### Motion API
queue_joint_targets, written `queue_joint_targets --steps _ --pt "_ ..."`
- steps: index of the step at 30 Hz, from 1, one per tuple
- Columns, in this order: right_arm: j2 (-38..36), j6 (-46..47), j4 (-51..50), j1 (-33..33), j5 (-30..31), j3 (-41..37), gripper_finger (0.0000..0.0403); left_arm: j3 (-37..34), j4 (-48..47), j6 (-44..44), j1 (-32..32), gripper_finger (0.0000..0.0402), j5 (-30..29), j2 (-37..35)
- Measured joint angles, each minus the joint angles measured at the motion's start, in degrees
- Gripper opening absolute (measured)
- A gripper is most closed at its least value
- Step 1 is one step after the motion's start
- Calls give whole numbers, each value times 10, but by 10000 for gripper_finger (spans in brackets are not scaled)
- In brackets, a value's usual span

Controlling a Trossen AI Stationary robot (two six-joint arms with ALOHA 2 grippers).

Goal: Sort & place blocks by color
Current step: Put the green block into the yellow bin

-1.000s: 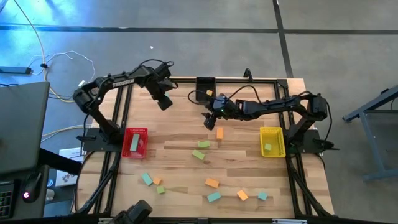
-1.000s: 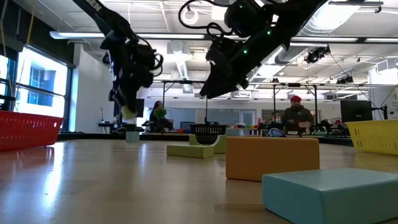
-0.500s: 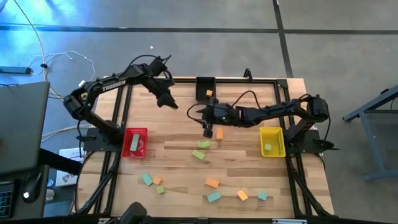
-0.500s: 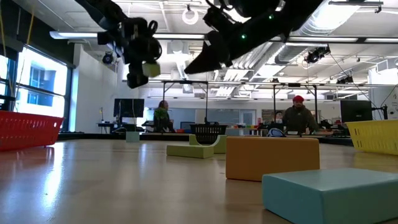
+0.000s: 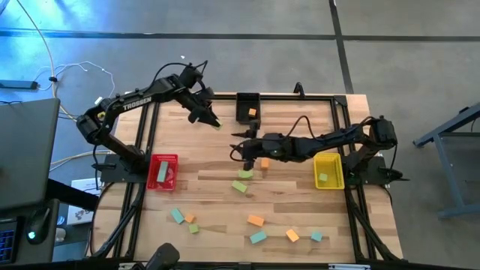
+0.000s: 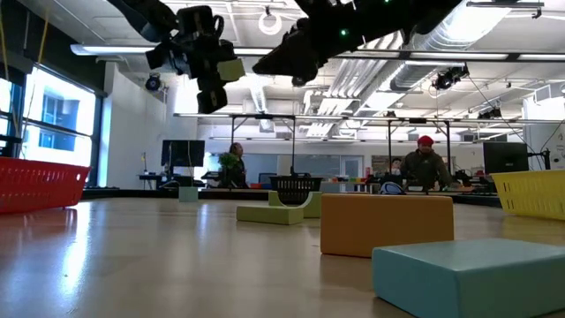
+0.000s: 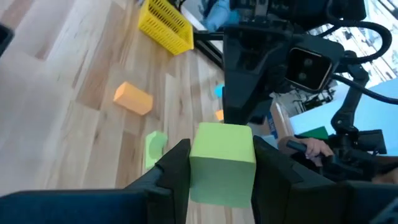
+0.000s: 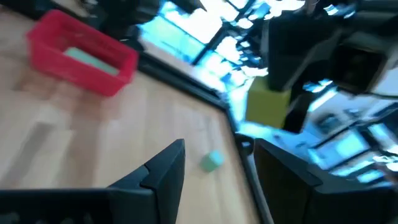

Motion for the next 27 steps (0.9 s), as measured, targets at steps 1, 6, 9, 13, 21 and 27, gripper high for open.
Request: queue_joint_targets --steps 1,6,9,13,21,27 --pt "0 -11 11 1 9 0 179 0 8 -7 -5 108 0 0" --pt "0 -43 60 1 13 0 179 0 48 -34 -31 108 0 0" --pt "0 -61 70 1 13 0 179 0 79 -57 -47 108 -1 0" --pt "0 -74 74 3 13 0 179 0 125 -92 -67 108 -19 0" --pt "-1 -83 91 3 17 0 179 0 182 -137 -95 108 -36 0" --pt "-1 -87 96 3 36 0 178 0 211 -158 -120 108 -54 0"
